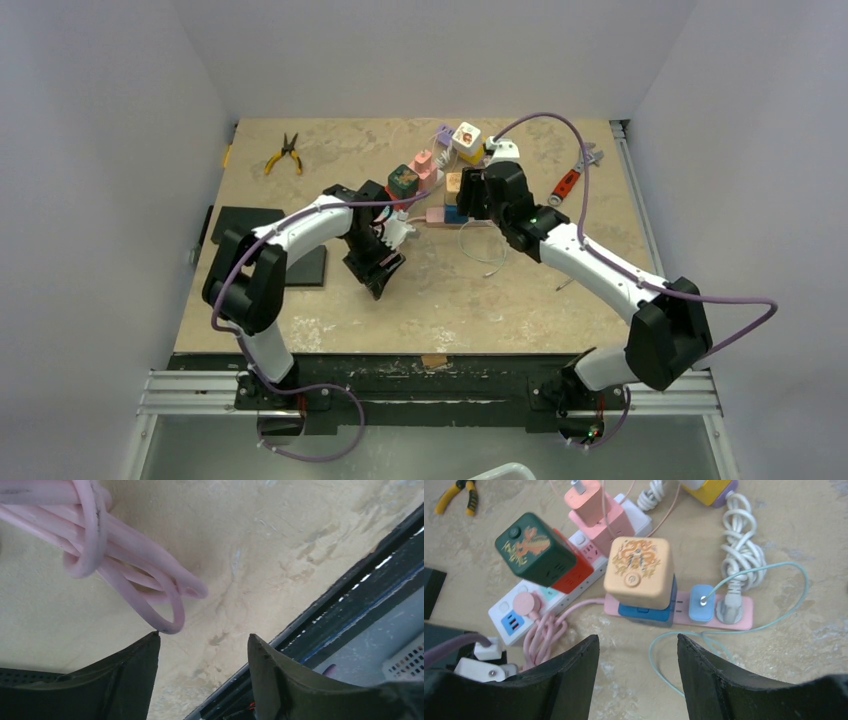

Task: Pull the plug off the socket
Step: Move the socket to the center of the board, then remove the plug from the socket.

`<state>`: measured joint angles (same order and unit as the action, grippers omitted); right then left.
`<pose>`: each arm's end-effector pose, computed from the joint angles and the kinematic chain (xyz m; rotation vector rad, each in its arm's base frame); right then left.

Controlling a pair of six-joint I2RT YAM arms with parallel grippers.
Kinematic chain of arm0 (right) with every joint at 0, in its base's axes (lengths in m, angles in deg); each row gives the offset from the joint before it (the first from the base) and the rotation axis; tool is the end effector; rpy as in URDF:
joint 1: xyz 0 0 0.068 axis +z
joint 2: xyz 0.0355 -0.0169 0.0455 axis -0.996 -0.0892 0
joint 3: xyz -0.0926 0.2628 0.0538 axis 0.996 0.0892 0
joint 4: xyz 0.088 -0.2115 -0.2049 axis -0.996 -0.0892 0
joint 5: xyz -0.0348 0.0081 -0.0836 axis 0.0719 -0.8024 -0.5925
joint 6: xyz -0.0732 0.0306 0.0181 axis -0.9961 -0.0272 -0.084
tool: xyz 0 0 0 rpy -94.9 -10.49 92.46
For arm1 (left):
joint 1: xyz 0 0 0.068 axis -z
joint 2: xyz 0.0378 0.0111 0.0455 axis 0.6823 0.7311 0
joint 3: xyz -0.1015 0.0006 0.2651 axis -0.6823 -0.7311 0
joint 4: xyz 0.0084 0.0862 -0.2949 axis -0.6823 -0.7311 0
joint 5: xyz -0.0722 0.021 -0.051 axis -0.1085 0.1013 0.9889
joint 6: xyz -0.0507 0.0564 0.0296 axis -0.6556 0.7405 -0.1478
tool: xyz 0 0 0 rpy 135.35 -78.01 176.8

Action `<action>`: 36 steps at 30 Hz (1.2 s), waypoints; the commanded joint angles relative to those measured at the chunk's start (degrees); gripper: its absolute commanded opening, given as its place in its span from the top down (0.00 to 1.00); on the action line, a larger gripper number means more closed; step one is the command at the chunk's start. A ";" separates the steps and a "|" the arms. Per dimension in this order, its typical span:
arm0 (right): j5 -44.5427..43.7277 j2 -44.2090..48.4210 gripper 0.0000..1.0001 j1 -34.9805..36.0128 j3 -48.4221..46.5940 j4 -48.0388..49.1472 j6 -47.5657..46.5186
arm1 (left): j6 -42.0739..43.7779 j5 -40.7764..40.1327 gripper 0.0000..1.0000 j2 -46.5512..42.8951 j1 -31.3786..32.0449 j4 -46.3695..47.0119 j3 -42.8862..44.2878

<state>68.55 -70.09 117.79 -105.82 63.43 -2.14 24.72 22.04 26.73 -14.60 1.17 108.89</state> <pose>0.3477 0.2025 0.2821 0.0069 2.0441 0.3475 0.3089 -0.1903 0.1499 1.2065 2.8607 -0.4568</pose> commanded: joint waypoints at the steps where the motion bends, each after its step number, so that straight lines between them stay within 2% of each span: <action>1: 0.36 0.95 0.43 2.81 1.03 0.72 -1.93 | -2.37 6.68 0.32 -7.06 -0.30 -0.32 -0.15; 3: 1.37 1.48 0.43 3.59 1.93 1.60 -2.25 | -2.15 6.98 0.17 -11.00 -0.73 -0.85 0.20; 4: 2.21 1.55 0.43 3.91 2.32 2.25 -2.36 | -1.97 7.49 0.06 -12.95 -1.25 -1.76 0.86; 5: 3.19 1.45 0.43 4.33 2.57 2.83 -2.35 | -1.74 8.37 0.01 -14.84 -2.24 -2.80 1.71; 10: 5.18 -2.51 0.39 9.56 0.39 4.84 -3.64 | 0.07 14.99 0.00 -23.11 -14.64 -7.64 6.64; 13: 5.39 -6.94 0.37 13.65 -2.82 5.73 -4.88 | 1.19 17.21 0.00 -25.25 -22.32 -8.49 8.54; 15: 5.57 -10.36 0.36 16.06 -5.62 6.53 -5.84 | 1.62 18.05 0.00 -25.25 -25.12 -9.41 8.67; 21: 6.83 -22.83 0.35 18.33 -14.76 7.40 -8.40 | 0.62 13.00 0.00 -27.75 -27.73 -6.18 6.38; 27: 5.46 -32.84 0.35 18.34 -23.59 6.00 -10.40 | -1.95 2.52 0.00 -32.08 -28.05 0.47 3.84; 31: 4.81 -37.94 0.37 18.25 -28.62 4.53 -10.95 | -2.87 1.18 0.00 -33.13 -28.31 2.31 3.15; 36: 4.43 -41.75 0.39 18.20 -30.60 3.75 -11.54 | -3.19 1.16 0.00 -32.57 -28.35 3.50 3.12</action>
<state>73.86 -110.81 136.17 -133.36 68.02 -12.57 23.03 24.40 -5.64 -42.53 1.17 112.49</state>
